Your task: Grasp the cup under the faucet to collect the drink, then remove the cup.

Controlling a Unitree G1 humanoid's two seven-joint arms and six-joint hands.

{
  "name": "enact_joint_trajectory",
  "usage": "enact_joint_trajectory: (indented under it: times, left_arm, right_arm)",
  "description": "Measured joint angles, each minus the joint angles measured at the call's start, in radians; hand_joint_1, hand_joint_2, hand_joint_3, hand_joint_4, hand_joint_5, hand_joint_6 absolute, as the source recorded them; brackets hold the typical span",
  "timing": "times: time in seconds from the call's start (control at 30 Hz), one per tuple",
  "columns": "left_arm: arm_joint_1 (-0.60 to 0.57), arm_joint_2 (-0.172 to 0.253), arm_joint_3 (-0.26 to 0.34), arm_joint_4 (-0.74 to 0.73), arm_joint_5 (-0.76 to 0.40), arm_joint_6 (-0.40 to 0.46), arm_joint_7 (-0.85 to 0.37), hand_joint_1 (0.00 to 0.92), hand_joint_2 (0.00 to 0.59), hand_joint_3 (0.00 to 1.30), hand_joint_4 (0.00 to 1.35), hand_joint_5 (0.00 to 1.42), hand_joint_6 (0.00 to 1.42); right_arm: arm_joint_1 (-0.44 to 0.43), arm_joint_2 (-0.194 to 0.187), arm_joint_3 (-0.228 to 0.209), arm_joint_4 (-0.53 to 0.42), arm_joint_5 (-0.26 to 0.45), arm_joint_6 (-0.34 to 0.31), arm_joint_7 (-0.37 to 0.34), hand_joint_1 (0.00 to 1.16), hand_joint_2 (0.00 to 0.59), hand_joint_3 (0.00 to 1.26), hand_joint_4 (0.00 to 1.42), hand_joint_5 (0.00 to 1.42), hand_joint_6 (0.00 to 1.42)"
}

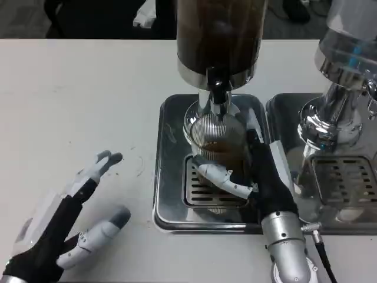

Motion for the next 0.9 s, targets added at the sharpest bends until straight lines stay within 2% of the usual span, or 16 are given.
enact_joint_trajectory:
  times: [0.07, 0.13, 0.53, 0.7, 0.9]
  left_arm:
    - [0.000, 0.000, -0.001, 0.001, -0.009, 0.000, 0.000, 0.000, 0.157, 0.14, 0.00, 0.08, 0.01]
    - [-0.001, 0.000, -0.002, 0.004, -0.017, 0.000, 0.000, 0.000, 0.157, 0.14, 0.00, 0.08, 0.01]
    - [-0.002, 0.001, -0.008, 0.004, -0.035, -0.001, 0.000, 0.000, 0.159, 0.20, 0.00, 0.09, 0.01]
    - [-0.002, 0.001, -0.010, 0.004, -0.050, -0.001, 0.000, 0.000, 0.159, 0.20, 0.00, 0.10, 0.01]
    - [0.000, 0.001, -0.011, 0.004, -0.056, -0.001, 0.000, 0.000, 0.159, 0.21, 0.00, 0.10, 0.01]
  right_arm:
    - [0.000, 0.002, 0.000, 0.000, 0.000, -0.001, -0.003, 0.93, 0.185, 0.00, 0.20, 0.24, 0.35]
    - [0.000, 0.003, 0.000, 0.000, 0.000, -0.001, -0.007, 0.94, 0.192, 0.06, 0.25, 0.30, 0.40]
    - [0.000, 0.004, 0.004, 0.000, -0.016, 0.009, -0.021, 1.01, 0.220, 0.28, 0.43, 0.44, 0.56]
    - [0.000, 0.007, 0.004, 0.000, -0.024, 0.011, -0.056, 1.08, 0.202, 0.42, 0.51, 0.56, 0.70]
    - [-0.001, 0.022, -0.003, 0.015, -0.032, 0.004, -0.119, 1.12, 0.186, 0.49, 0.54, 0.63, 0.78]
